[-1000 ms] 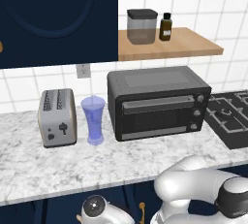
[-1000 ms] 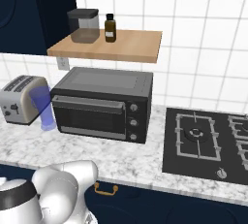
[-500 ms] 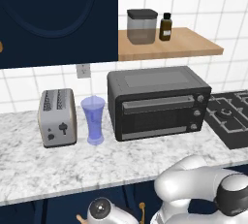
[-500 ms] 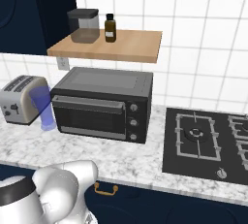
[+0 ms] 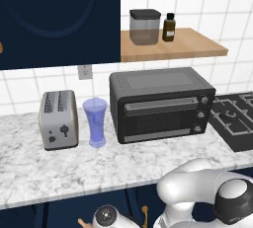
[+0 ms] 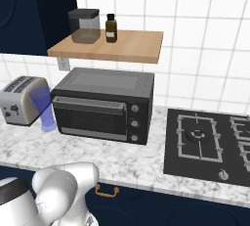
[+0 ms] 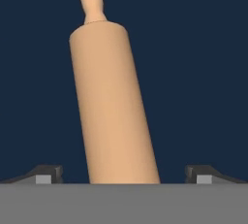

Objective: Pick the rolling pin from the drawer and place it on the counter.

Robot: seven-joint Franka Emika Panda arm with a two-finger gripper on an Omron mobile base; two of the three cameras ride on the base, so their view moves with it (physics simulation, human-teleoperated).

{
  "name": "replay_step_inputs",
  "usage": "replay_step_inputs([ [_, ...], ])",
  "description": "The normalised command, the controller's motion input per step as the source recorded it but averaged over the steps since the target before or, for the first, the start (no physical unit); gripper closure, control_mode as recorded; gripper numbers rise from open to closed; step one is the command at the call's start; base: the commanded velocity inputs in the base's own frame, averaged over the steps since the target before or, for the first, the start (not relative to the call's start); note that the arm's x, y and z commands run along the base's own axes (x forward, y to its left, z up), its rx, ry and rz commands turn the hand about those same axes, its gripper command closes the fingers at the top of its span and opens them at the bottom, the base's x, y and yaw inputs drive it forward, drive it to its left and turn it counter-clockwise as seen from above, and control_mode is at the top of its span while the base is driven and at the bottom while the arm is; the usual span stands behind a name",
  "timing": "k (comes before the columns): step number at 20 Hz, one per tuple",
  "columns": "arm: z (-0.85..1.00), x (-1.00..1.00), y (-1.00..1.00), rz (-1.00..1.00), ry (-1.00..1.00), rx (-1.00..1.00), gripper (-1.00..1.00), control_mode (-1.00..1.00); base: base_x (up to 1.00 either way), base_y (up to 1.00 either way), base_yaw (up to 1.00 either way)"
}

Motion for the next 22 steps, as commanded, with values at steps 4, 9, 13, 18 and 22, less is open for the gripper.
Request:
replay_step_inputs([
  [4, -0.12, 0.00, 0.00, 0.00, 0.01, 0.00, -1.00, -1.00, 0.00, 0.00, 0.00],
  [9, -0.03, 0.00, 0.00, 0.00, 0.00, 0.00, 1.00, -1.00, 0.00, 0.00, 0.00],
  [13, 0.00, 0.00, 0.00, 0.00, 0.00, 0.00, 1.00, -1.00, 0.00, 0.00, 0.00],
  [18, 0.12, -0.11, 0.13, -0.02, 0.00, -0.01, 1.00, -1.00, 0.00, 0.00, 0.00],
  [22, 0.41, -0.22, 0.39, -0.06, -0.01, 0.00, 1.00, -1.00, 0.00, 0.00, 0.00],
])
